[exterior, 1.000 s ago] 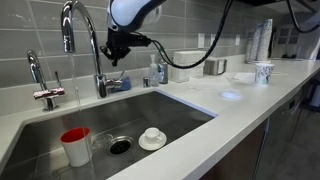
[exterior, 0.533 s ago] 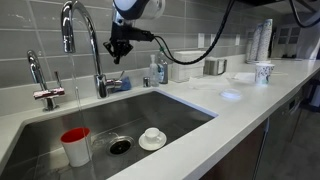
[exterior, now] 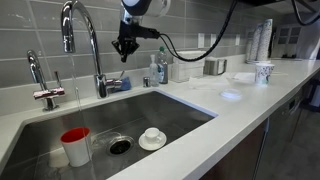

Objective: Open the tap faucet

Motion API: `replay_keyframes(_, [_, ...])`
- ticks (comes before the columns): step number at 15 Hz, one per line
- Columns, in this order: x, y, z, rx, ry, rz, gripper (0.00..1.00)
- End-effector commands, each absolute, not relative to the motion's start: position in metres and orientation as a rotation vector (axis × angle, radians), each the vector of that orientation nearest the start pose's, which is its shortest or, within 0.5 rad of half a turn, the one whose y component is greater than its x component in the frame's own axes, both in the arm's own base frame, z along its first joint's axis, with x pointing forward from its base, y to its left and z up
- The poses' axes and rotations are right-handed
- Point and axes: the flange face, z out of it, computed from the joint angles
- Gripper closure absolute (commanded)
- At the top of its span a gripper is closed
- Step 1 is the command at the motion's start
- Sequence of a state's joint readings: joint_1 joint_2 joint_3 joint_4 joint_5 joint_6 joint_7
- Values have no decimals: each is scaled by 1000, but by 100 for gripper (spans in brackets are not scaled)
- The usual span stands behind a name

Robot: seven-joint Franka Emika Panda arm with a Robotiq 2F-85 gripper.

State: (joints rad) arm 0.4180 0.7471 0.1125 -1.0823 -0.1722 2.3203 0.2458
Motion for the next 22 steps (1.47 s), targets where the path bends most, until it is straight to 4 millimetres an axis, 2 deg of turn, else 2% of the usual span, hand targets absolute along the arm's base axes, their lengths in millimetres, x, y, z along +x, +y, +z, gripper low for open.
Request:
replay_keyframes(1, [702,361,436,-2919,-486,-671,92])
replay_keyframes(13, [711,348,406,-2949,-480,-597,93])
replay_keyframes(22, [716,351,387,-2886,-465,-561,93])
